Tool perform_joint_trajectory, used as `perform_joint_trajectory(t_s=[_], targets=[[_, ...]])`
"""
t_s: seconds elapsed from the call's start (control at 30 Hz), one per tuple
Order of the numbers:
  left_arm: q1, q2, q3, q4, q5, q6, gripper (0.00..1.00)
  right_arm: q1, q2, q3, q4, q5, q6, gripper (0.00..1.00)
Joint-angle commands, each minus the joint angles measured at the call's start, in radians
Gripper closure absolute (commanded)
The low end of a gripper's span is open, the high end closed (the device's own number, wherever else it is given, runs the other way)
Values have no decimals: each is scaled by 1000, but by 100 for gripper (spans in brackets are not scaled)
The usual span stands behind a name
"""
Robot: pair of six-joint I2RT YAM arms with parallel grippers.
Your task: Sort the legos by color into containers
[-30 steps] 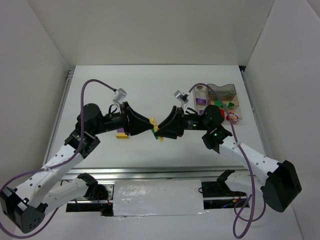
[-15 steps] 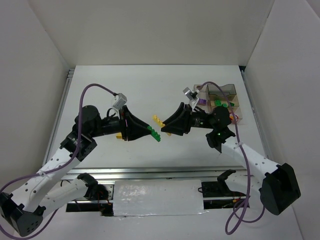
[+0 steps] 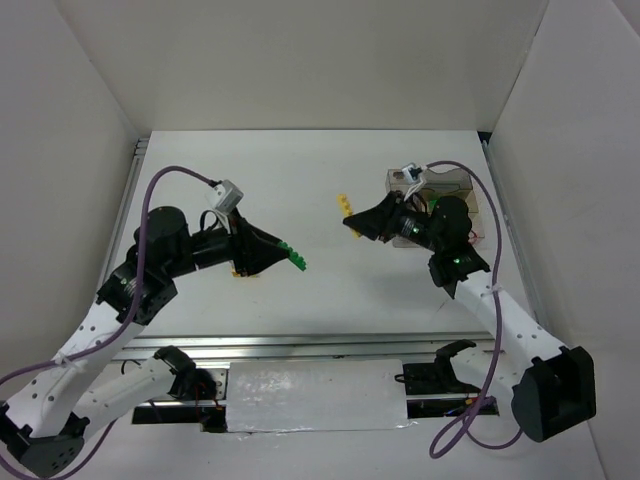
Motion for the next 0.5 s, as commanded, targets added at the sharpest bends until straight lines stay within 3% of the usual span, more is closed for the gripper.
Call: perform_joint_trajectory(t_s=[0.0, 0.07, 0.23, 0.4, 0.47], targets=[[4, -61, 73, -187, -191, 80, 100, -78, -3, 118, -426, 467, -107, 100], [4, -76, 91, -248, -308, 92, 100, -164, 49, 184, -597, 680, -87, 100], [3, -79, 111, -416, -532, 117, 100, -318, 142, 262, -667, 891, 32, 100], [4, -157, 6, -363, -532, 153, 100, -345, 326, 405, -681, 1174, 241, 100], [35, -174, -33, -309, -460, 153, 100, -345, 456, 471, -708, 1235, 331, 100]])
